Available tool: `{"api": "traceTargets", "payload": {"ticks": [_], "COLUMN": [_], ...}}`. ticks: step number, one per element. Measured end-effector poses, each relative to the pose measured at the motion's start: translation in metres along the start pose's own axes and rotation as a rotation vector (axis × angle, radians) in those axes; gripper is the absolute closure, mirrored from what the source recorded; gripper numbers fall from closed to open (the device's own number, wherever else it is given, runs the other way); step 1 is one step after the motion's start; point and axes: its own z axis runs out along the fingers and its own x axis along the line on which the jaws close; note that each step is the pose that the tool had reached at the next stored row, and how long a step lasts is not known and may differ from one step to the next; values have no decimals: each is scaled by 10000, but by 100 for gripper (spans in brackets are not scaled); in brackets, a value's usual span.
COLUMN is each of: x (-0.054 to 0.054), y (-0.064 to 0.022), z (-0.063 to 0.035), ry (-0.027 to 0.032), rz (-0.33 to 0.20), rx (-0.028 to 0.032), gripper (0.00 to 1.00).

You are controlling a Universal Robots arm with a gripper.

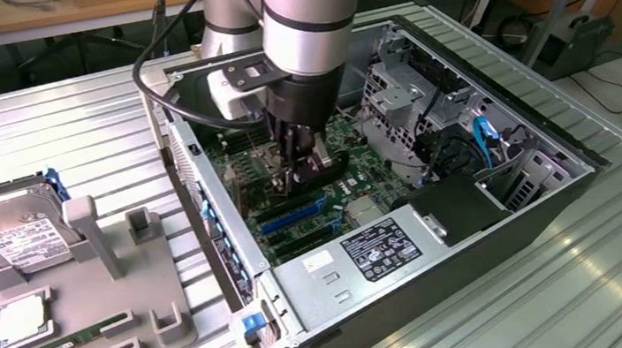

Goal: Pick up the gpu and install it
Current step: 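Insert the gpu into the slot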

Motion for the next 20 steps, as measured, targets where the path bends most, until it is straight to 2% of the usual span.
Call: {"api": "traceTargets", "payload": {"ticks": [4, 9, 20], "x": [9, 14, 17], "y": [12, 22, 57], "z": [19, 41, 133], "ry": [111, 193, 205], "rz": [3, 8, 8], "rx": [-1, -1, -2], "gripper": [73, 73, 73]}}
